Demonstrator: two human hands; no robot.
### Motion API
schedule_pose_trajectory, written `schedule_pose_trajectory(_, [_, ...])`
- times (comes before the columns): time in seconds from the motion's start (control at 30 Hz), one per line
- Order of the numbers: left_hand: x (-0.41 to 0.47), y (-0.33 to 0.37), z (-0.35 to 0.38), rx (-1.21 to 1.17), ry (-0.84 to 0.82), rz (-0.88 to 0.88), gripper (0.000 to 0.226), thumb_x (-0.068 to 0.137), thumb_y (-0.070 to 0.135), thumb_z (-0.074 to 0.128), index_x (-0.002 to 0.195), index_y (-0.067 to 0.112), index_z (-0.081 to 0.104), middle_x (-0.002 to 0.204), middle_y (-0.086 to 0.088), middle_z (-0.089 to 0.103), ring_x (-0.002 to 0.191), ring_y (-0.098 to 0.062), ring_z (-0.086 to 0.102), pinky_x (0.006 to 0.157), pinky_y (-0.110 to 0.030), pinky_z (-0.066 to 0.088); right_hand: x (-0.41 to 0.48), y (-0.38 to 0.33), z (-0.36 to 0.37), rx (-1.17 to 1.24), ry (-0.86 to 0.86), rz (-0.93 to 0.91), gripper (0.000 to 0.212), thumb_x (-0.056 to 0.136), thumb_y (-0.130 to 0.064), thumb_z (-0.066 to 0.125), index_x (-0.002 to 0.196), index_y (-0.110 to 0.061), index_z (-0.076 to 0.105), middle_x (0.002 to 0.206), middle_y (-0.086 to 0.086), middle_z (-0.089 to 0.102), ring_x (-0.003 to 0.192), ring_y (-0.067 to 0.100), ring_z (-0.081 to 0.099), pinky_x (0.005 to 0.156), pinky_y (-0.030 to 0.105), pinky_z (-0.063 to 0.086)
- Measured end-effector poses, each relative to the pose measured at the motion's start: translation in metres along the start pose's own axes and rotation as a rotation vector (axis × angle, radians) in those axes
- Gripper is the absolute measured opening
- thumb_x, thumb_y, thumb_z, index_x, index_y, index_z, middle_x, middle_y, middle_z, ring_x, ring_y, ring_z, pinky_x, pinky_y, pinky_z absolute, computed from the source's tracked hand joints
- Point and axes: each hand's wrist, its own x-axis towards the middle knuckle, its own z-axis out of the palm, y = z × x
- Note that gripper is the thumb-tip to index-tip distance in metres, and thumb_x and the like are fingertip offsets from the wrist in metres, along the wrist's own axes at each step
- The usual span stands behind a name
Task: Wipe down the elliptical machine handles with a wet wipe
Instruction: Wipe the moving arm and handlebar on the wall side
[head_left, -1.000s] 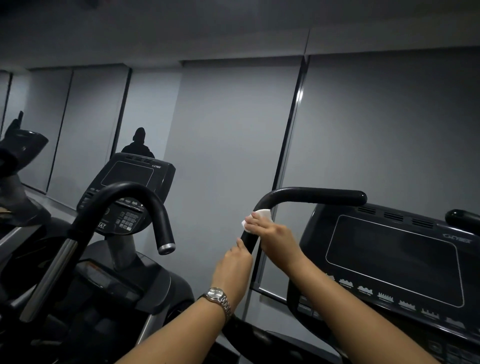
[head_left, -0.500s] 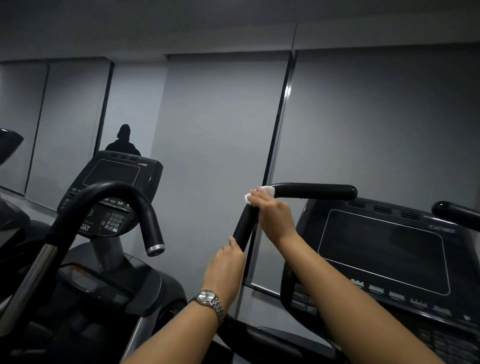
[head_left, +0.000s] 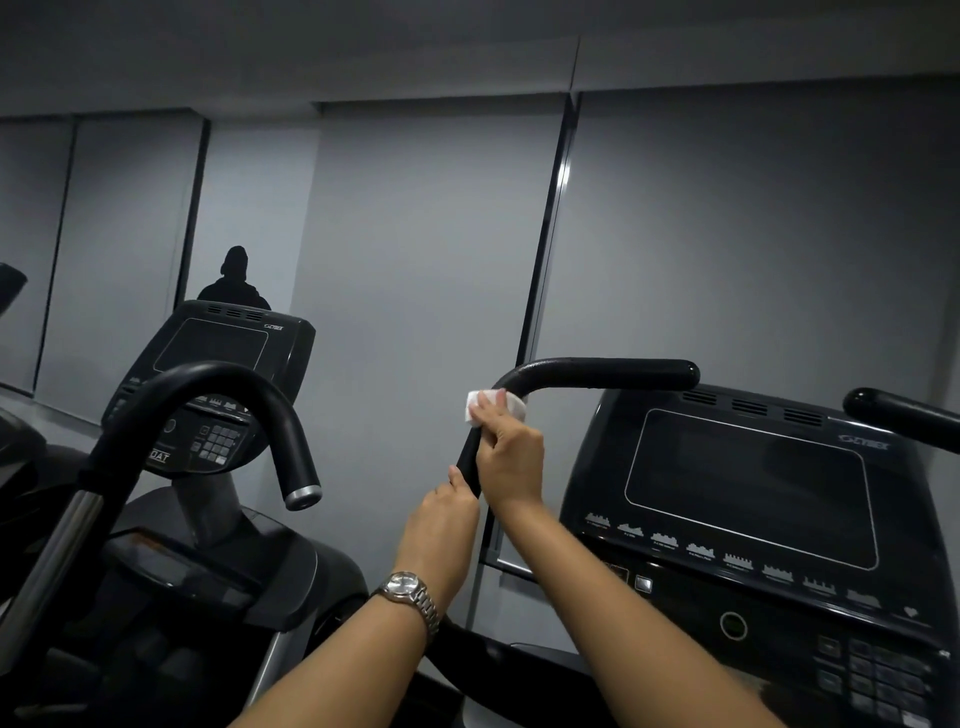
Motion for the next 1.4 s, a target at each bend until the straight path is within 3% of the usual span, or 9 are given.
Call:
schedule_pose_trajectory(0.2, [-0.001, 0.000, 0.001, 0.022, 0.007, 0.007, 0.063, 0.093, -0.005, 0.043, 0.147, -0.005, 0.009, 0.126, -0.013, 0.055, 0.112, -0.023, 0.055, 0.089, -0.029, 0.046, 0.029, 0.011, -0.011, -0.001, 0.039, 0.002, 0.029, 0.086, 0.007, 0.057, 0.108, -0.007, 0.069, 0.116, 0.011, 0.066, 0.115, 0.024, 0.059, 0.098, 0.039, 0.049])
schedule_pose_trajectory(0.33, [-0.001, 0.001, -0.001, 0.019, 0.020, 0.014, 0.064, 0.092, -0.007, 0.041, 0.147, -0.005, 0.008, 0.125, -0.013, 0.054, 0.111, -0.023, 0.055, 0.089, -0.029, 0.046, 0.006, -0.002, -0.009, -0.140, -0.091, -0.069, 0.034, 0.081, 0.011, 0.057, 0.106, -0.009, 0.069, 0.118, 0.012, 0.066, 0.092, 0.035, 0.067, 0.073, 0.047, 0.058])
schedule_pose_trajectory(0.4, [-0.001, 0.001, -0.002, 0.019, 0.024, 0.011, 0.063, 0.093, -0.006, 0.041, 0.147, -0.005, 0.008, 0.125, -0.013, 0.054, 0.111, -0.023, 0.056, 0.089, -0.029, 0.046, -0.006, 0.002, -0.014, -0.213, -0.221, -0.238, 0.035, 0.076, 0.014, 0.062, 0.104, -0.006, 0.069, 0.118, 0.013, 0.066, 0.106, 0.034, 0.063, 0.070, 0.048, 0.058])
schedule_pose_trajectory(0.63, [0.001, -0.003, 0.007, -0.015, 0.055, 0.022, 0.062, 0.095, 0.002, 0.045, 0.148, -0.002, 0.014, 0.120, -0.008, 0.059, 0.105, -0.019, 0.059, 0.087, -0.027, 0.048, 0.037, 0.007, -0.033, -0.292, -0.176, -0.139, 0.032, 0.081, 0.011, 0.054, 0.105, -0.008, 0.064, 0.113, 0.008, 0.063, 0.092, 0.032, 0.064, 0.070, 0.046, 0.056])
schedule_pose_trajectory(0.77, [0.002, -0.004, 0.002, -0.098, 0.061, 0.016, 0.058, 0.097, 0.013, 0.047, 0.147, 0.002, 0.020, 0.116, -0.007, 0.060, 0.102, -0.019, 0.060, 0.081, -0.025, 0.047, 0.020, 0.007, -0.031, -0.249, -0.317, -0.253, 0.032, 0.087, 0.007, 0.054, 0.114, -0.006, 0.065, 0.128, 0.010, 0.059, 0.118, 0.028, 0.055, 0.090, 0.044, 0.050])
schedule_pose_trajectory(1.0, [0.017, -0.018, -0.022, -0.653, 0.382, -0.279, 0.028, 0.094, 0.014, 0.053, 0.117, 0.004, 0.065, 0.110, -0.011, 0.069, 0.103, -0.024, 0.064, 0.090, -0.025, 0.045, 0.008, 0.011, -0.030, -0.146, -0.314, -0.277, 0.029, 0.080, 0.004, 0.061, 0.104, -0.012, 0.067, 0.121, 0.010, 0.064, 0.106, 0.031, 0.063, 0.083, 0.047, 0.054])
schedule_pose_trajectory(1.1, [0.020, -0.021, -0.024, -0.958, 0.336, -0.441, 0.020, 0.094, 0.017, 0.055, 0.099, 0.005, 0.070, 0.090, -0.007, 0.071, 0.088, -0.022, 0.068, 0.089, -0.036, 0.054, -0.022, 0.016, -0.036, -0.064, -0.340, -0.363, 0.028, 0.080, 0.007, 0.061, 0.101, -0.010, 0.069, 0.120, 0.012, 0.065, 0.105, 0.029, 0.064, 0.085, 0.043, 0.055])
schedule_pose_trajectory(1.23, [0.019, -0.021, -0.032, -1.372, 0.216, -0.548, 0.024, 0.095, 0.021, 0.056, 0.092, -0.001, 0.066, 0.081, -0.012, 0.068, 0.075, -0.019, 0.067, 0.076, -0.027, 0.057, -0.037, 0.012, -0.044, 0.073, -0.208, -0.387, 0.022, 0.078, 0.011, 0.064, 0.091, -0.005, 0.071, 0.096, 0.010, 0.073, 0.099, 0.018, 0.066, 0.084, 0.026, 0.055])
schedule_pose_trajectory(1.4, [0.017, -0.020, -0.035, -1.437, 0.062, -0.553, 0.027, 0.087, 0.024, 0.066, 0.094, -0.002, 0.067, 0.088, -0.017, 0.072, 0.083, -0.024, 0.071, 0.078, -0.032, 0.057, -0.044, 0.009, -0.044, 0.171, -0.140, -0.379, 0.018, 0.087, -0.003, 0.062, 0.104, -0.005, 0.068, 0.107, 0.010, 0.070, 0.100, 0.019, 0.067, 0.087, 0.030, 0.055])
